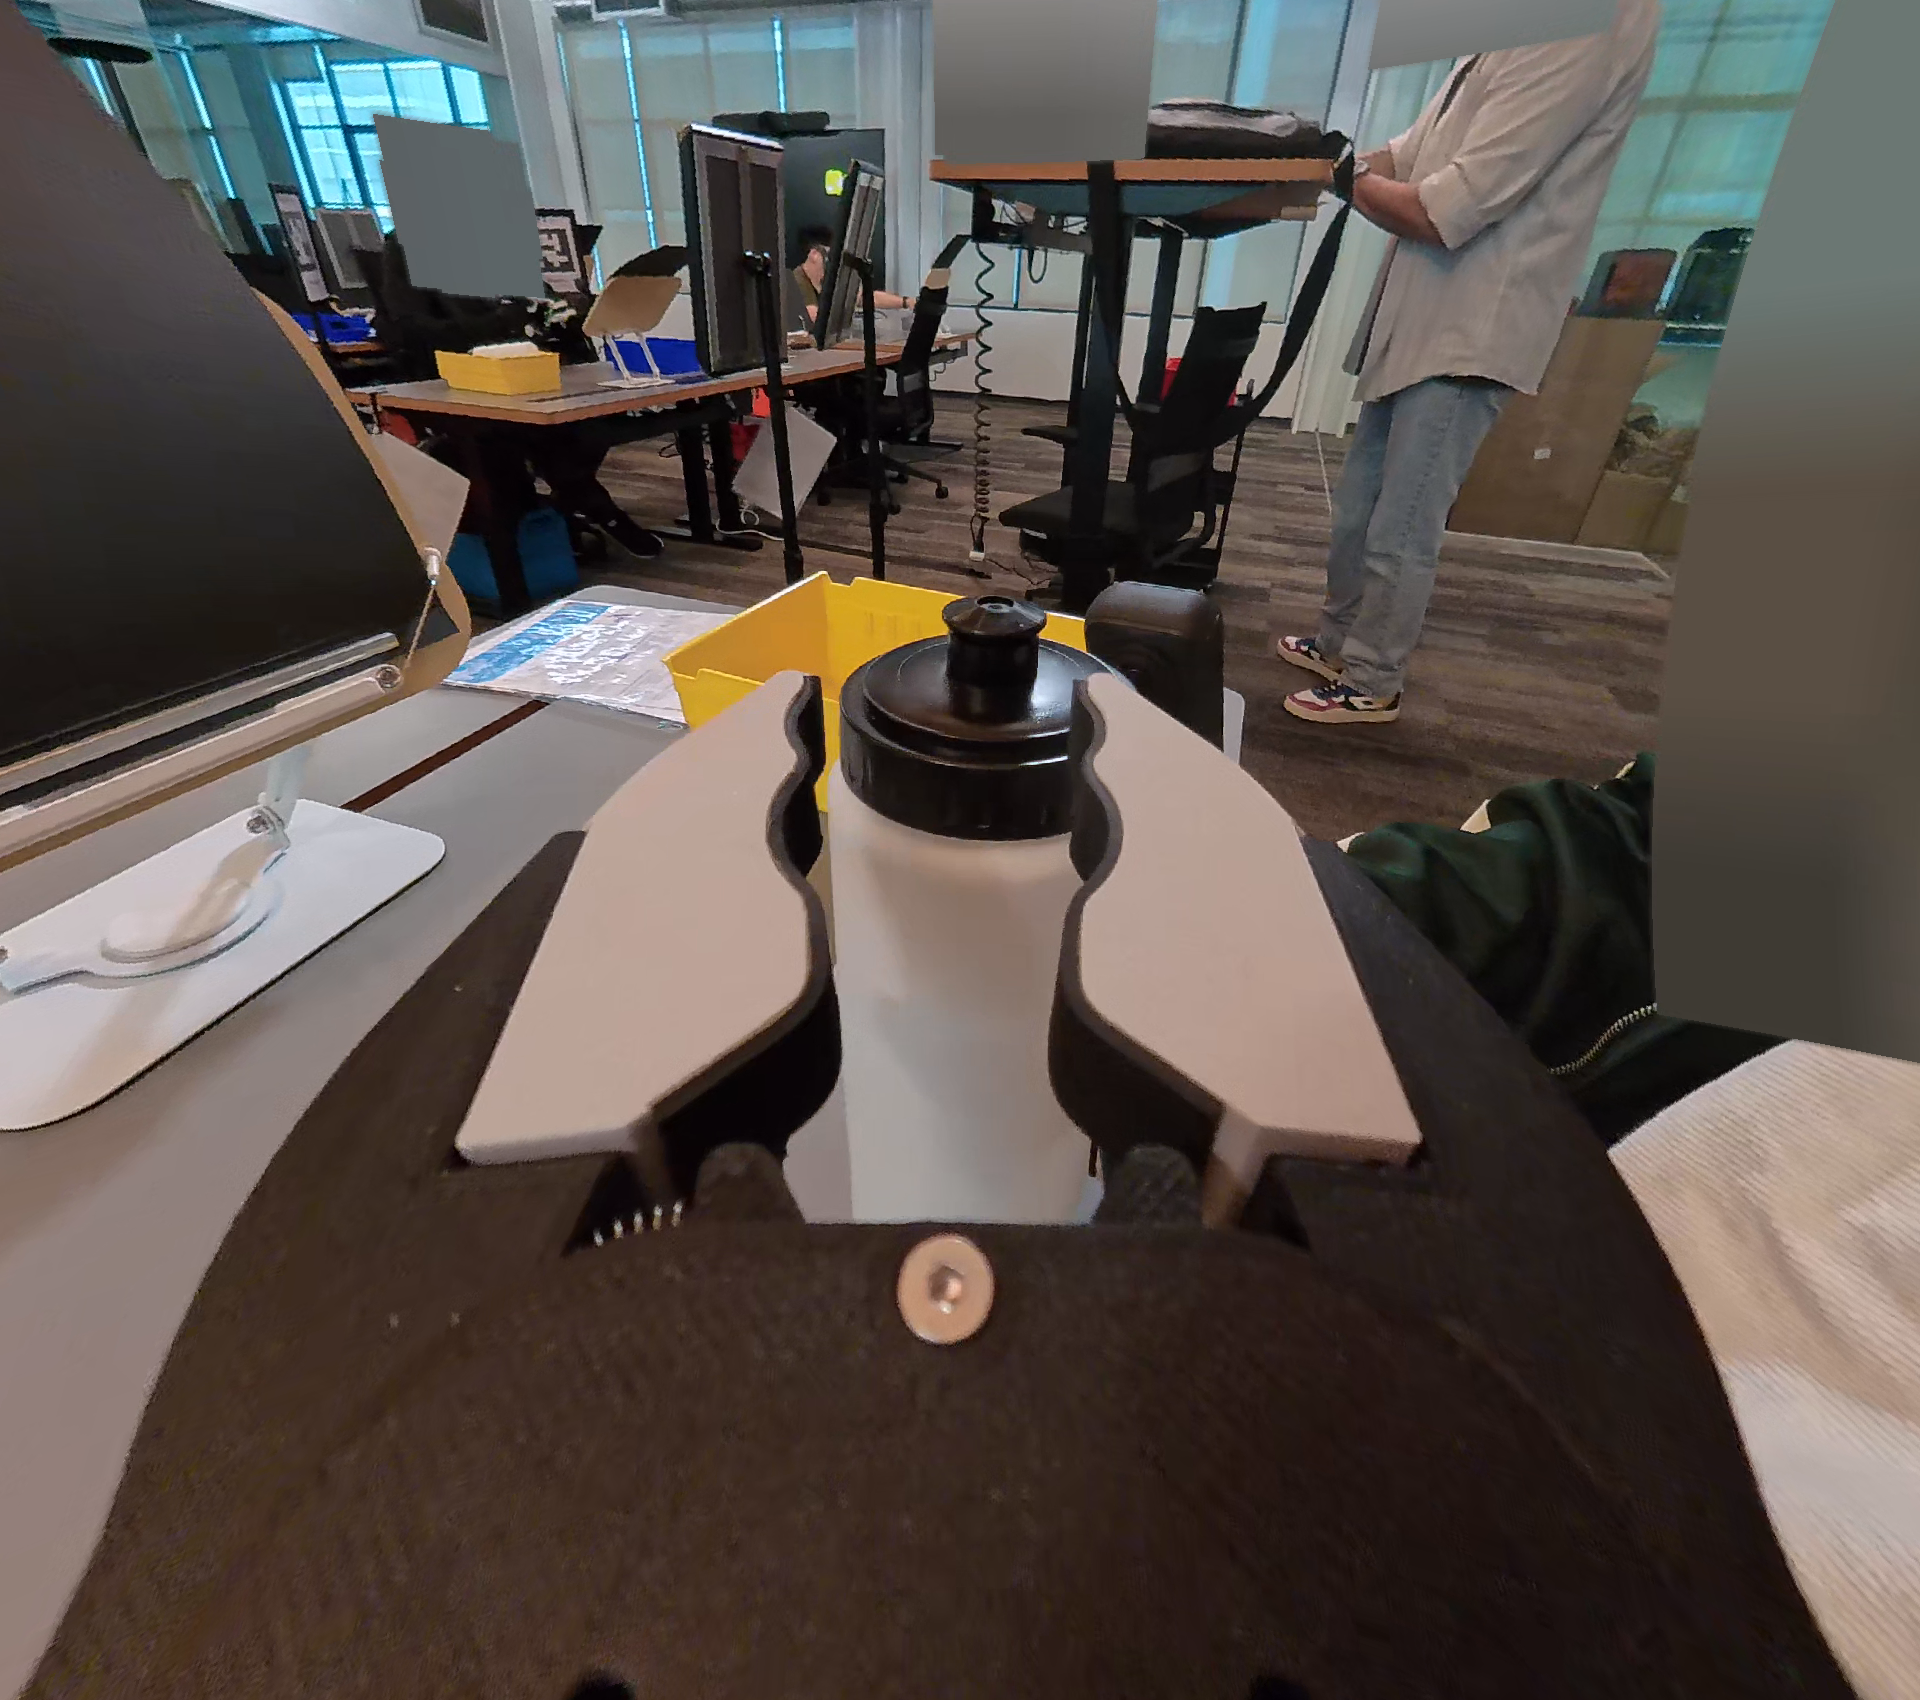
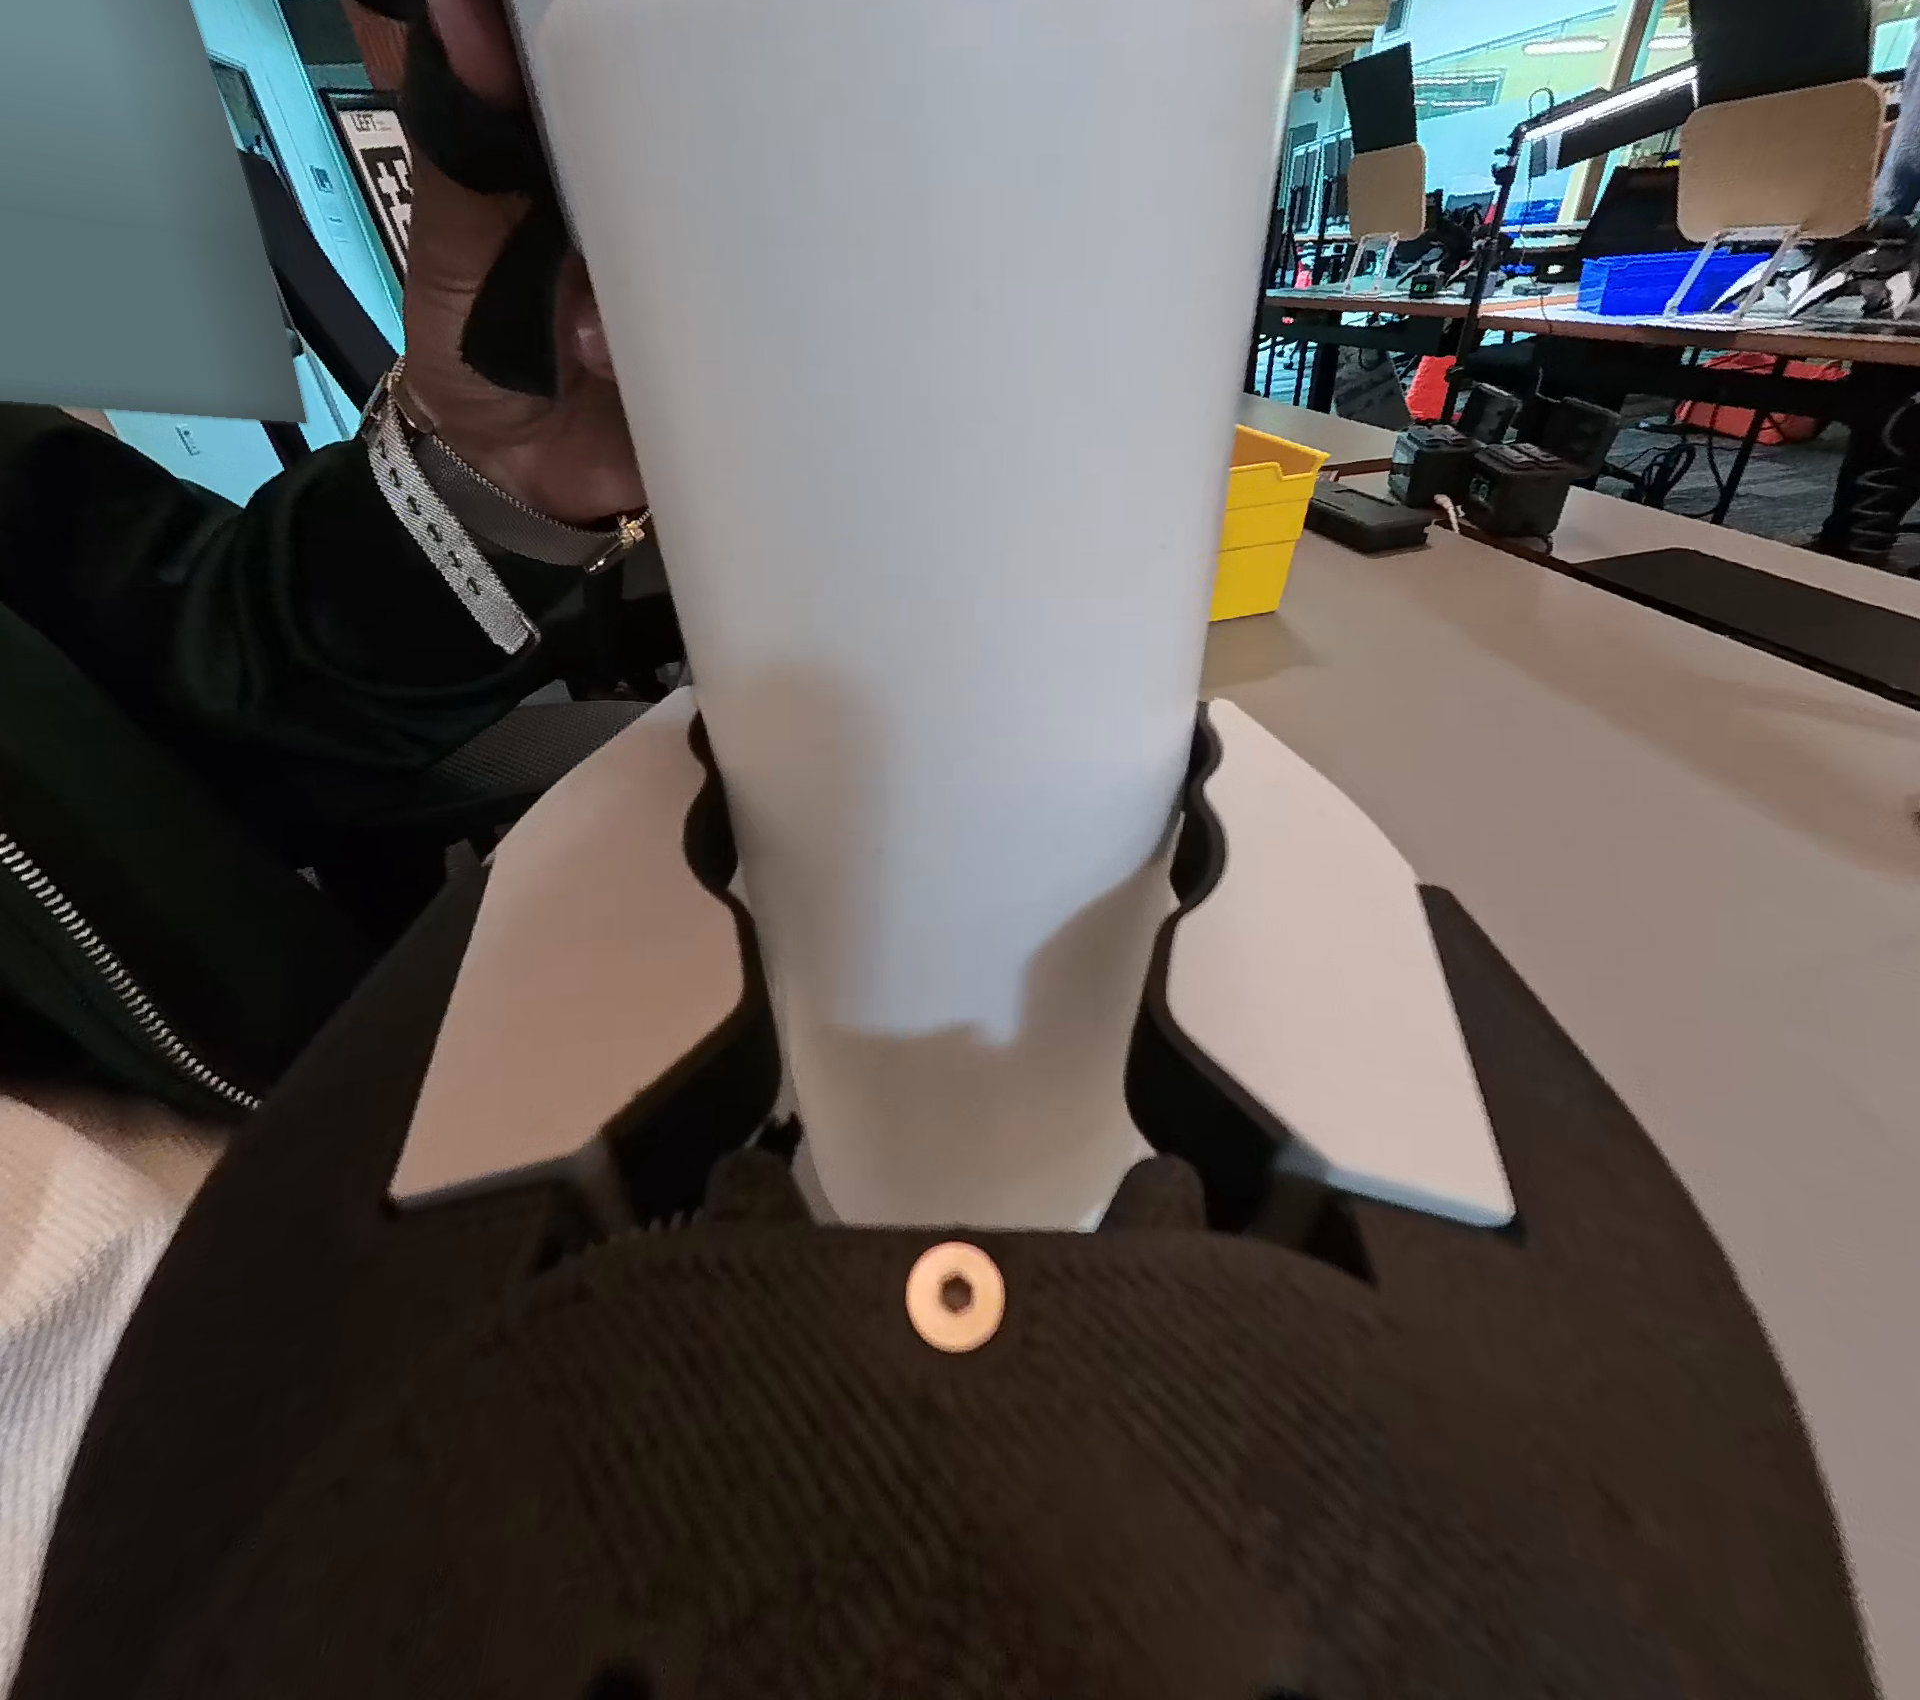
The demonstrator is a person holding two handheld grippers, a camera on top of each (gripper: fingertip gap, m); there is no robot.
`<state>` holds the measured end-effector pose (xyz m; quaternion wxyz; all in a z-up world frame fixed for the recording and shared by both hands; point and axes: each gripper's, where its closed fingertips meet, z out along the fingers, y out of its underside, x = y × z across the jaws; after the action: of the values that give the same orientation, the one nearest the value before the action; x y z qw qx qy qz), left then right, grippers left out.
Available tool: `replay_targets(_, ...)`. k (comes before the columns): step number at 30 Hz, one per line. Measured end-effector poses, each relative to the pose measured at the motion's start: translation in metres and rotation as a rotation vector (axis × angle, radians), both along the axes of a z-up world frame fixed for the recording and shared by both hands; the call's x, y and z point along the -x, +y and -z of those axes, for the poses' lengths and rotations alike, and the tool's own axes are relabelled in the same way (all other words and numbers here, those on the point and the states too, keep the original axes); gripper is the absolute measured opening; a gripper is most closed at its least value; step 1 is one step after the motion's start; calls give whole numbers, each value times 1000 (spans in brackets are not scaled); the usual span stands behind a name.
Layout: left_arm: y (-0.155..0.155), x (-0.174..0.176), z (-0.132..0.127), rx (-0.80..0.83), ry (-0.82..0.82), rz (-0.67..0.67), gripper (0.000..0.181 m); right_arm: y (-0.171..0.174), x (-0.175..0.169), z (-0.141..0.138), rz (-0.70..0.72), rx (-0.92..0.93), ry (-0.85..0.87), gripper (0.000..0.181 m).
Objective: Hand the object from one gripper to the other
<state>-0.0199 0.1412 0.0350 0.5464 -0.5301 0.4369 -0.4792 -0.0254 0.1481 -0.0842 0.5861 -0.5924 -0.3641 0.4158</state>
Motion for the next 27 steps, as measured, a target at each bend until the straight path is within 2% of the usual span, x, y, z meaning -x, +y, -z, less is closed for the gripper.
replay_targets(4, 4, 4, 2, 36, 10, -13, 44, 4, -7, -11, 37, -20, -4, 85)
replay_targets(8, 11, 6, 7, 63, 16, -32, 43, 18, -42, -51, 152, -10, -2, 85)
replay_targets(13, 19, 4, 22, 82, 44, -47, 43, 36, -141, -121, 430, -54, -3, 85)
replay_targets(16, 26, 1, 41, 105, 73, -71, 43, 52, -223, -128, 648, 3, -38, 85)
replay_targets(18, 30, -4, 61, 130, 77, -82, 38, 68, -281, -106, 802, 97, -96, 85)
replay_targets(21, 31, -16, 103, 197, 126, -70, 38, 89, -345, -47, 933, 324, -143, 85)
replay_targets(24, 30, -22, 141, 273, 158, -55, 38, 102, -383, 21, 976, 575, -190, 85)
replay_targets(27, 32, -20, 162, 362, 153, -59, 39, 109, -395, 71, 944, 763, -221, 85)
